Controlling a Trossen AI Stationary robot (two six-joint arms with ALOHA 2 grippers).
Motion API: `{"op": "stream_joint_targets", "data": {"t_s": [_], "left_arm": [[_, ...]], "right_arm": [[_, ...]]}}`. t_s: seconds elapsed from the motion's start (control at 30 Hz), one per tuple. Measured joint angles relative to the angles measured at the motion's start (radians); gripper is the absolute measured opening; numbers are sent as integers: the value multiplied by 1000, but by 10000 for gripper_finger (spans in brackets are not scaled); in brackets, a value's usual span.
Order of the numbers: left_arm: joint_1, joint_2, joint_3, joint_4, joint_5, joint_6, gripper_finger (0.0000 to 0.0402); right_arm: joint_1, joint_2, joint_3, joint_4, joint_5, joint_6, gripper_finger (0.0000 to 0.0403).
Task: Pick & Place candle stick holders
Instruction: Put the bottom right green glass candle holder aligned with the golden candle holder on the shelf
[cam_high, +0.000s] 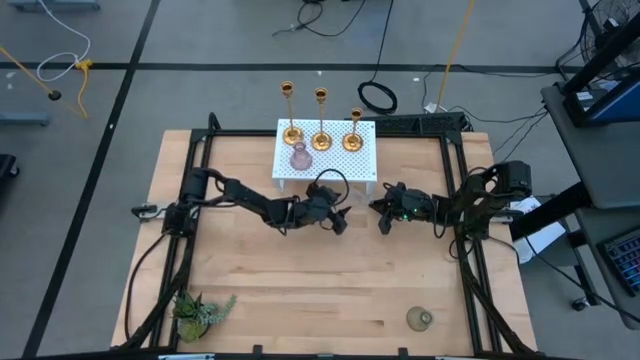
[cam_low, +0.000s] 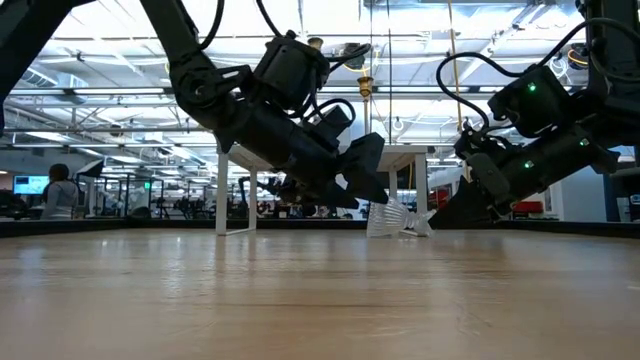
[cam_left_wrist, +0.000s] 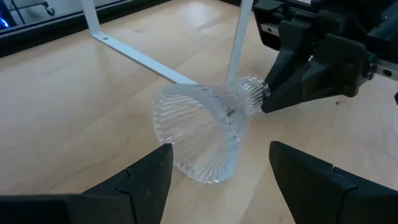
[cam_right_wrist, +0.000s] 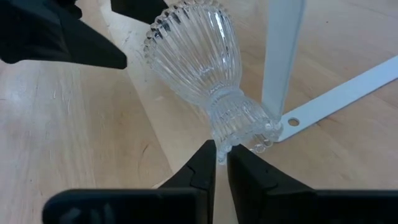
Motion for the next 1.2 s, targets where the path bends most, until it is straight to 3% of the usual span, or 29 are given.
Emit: {"op": "stream_joint_targets", "data": {"t_s": [0.43, 0.6, 0.77, 0.87, 1.1, 1.2], "left_arm": [[28, 3, 1, 39, 61, 1, 271], [28, 70, 60, 44, 126, -5, 271], [18, 111, 117, -21, 129, -14, 266], [11, 111, 121, -49, 126, -12, 238], [4, 111, 121, -49, 138, 4, 124], [3, 111, 121, -47, 160, 12, 80]], "right_arm": [[0, 0, 0, 6, -24, -1, 25], [0, 0, 0, 12, -42, -11, 26], [12, 0, 0, 21, -78, -29, 23], [18, 0, 0, 18, -76, -30, 24], [18, 0, 0, 9, -80, -28, 28], [18, 0, 0, 1, -141, -27, 30]]}}
